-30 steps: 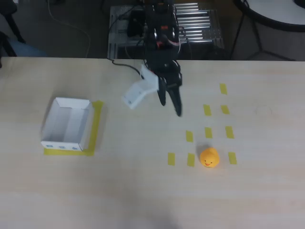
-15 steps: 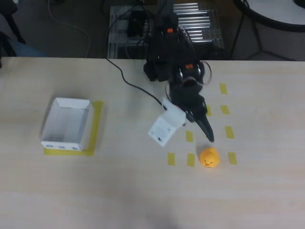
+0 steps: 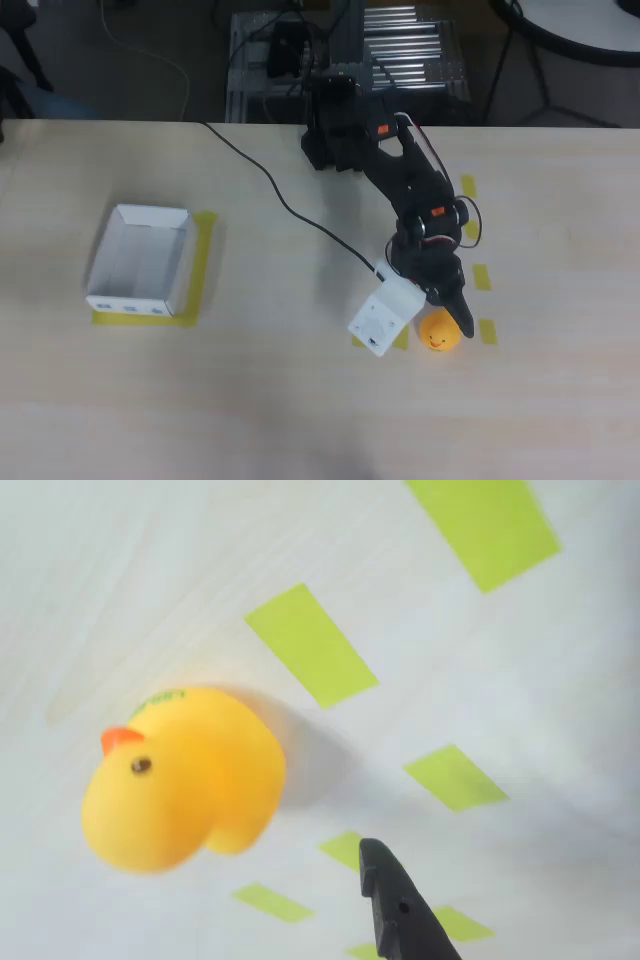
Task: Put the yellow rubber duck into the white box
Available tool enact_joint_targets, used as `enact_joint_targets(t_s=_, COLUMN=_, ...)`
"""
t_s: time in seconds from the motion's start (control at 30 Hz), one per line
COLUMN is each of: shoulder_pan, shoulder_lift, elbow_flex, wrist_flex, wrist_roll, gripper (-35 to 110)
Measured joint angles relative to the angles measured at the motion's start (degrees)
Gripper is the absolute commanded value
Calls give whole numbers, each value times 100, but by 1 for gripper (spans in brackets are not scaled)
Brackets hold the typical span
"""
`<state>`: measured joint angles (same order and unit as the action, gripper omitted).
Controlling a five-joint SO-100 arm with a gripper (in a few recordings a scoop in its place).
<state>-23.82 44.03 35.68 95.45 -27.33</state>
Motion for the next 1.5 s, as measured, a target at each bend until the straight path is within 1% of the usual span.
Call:
enact_joint_targets(t_s=0.1, shoulder_pan=-9, shoulder_lift=-325, elbow_flex=-308, wrist_flex=0, wrist_roll=0, gripper=48)
enact_joint_targets(t_s=0.23, shoulder_pan=-9, shoulder_lift=-589, elbow_flex=-606, wrist_flex=0, wrist_roll=0, gripper=39)
enact_joint_targets(t_s=0.33, shoulder_pan=-9, shoulder_lift=-721, elbow_flex=-765, wrist_flex=0, wrist_roll=-26, gripper=35)
enact_joint_targets(t_s=0.63, shoulder_pan=-88, shoulder_lift=-1239, elbow_flex=-1151, wrist_flex=18, wrist_roll=-70, gripper=34)
enact_joint_targets(t_s=0.67, shoulder_pan=-88, shoulder_lift=-1327, elbow_flex=-1230, wrist_flex=18, wrist_roll=-70, gripper=32)
enact_joint_targets(t_s=0.7, shoulder_pan=-88, shoulder_lift=-1397, elbow_flex=-1301, wrist_flex=18, wrist_roll=-70, gripper=26)
enact_joint_targets(t_s=0.77, shoulder_pan=-97, shoulder_lift=-1512, elbow_flex=-1441, wrist_flex=18, wrist_roll=-70, gripper=5)
enact_joint_targets(t_s=0.8, shoulder_pan=-114, shoulder_lift=-1538, elbow_flex=-1521, wrist_flex=18, wrist_roll=-70, gripper=0)
enact_joint_targets(t_s=0.93, shoulder_pan=-176, shoulder_lift=-1608, elbow_flex=-1828, wrist_flex=35, wrist_roll=26, gripper=0)
enact_joint_targets(t_s=1.1, shoulder_pan=-185, shoulder_lift=-1521, elbow_flex=-1872, wrist_flex=35, wrist_roll=527, gripper=0)
enact_joint_targets(t_s=1.2, shoulder_pan=-79, shoulder_lift=-677, elbow_flex=-1512, wrist_flex=0, wrist_roll=896, gripper=0)
enact_joint_targets(t_s=1.3, shoulder_pan=343, shoulder_lift=1072, elbow_flex=-650, wrist_flex=-229, wrist_roll=1107, gripper=0)
enact_joint_targets(t_s=1.4, shoulder_pan=1116, shoulder_lift=3138, elbow_flex=211, wrist_flex=-510, wrist_roll=1151, gripper=0)
enact_joint_targets(t_s=1.5, shoulder_pan=2259, shoulder_lift=5089, elbow_flex=1257, wrist_flex=-1116, wrist_roll=1248, gripper=0)
